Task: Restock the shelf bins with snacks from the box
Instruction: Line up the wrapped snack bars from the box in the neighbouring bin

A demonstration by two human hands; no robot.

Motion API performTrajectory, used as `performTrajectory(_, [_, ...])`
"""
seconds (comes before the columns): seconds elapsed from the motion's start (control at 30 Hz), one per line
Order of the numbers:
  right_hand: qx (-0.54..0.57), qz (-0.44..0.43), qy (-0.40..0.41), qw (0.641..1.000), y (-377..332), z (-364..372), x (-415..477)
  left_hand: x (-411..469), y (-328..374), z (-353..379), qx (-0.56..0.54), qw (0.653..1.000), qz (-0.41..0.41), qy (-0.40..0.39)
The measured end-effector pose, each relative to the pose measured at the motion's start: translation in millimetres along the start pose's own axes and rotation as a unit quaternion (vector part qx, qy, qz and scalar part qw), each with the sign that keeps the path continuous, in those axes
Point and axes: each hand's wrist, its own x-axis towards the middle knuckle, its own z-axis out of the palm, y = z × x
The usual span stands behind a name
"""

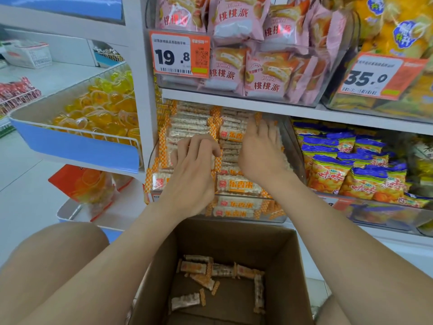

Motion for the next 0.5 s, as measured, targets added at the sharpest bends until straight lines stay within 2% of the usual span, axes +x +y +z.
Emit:
performTrajectory(0.07, [-0.007, -0.014, 0.046, 0.999, -6.9, -6.4, -22.2, 1.9, -3.2, -5.1, -0.024, 1.0, 0.006, -0.011])
performTrajectory(0.13, [0.053, -0.056, 0.085, 0.993, -14.0, -12.1, -42.4, 0.0, -3.1, -14.8, -0.032, 0.999, 0.004, -0.031])
performTrajectory(0.23, [0.143, -0.09, 0.055, 0.984, -27.6, -17.6, -60.8, -11.4, -5.6, -28.8, 0.032, 0.999, -0.012, -0.04])
performTrajectory(0.4, [0.19, -0.104, 0.022, 0.976, -39.5, -16.5, -72.8, -30.4, -22.3, -38.3, 0.137, 0.984, -0.117, 0.001])
performTrajectory(0.5, [0.177, -0.14, 0.003, 0.974, -45.9, -10.8, -78.4, -37.4, -33.0, -37.8, 0.144, 0.978, -0.15, 0.012])
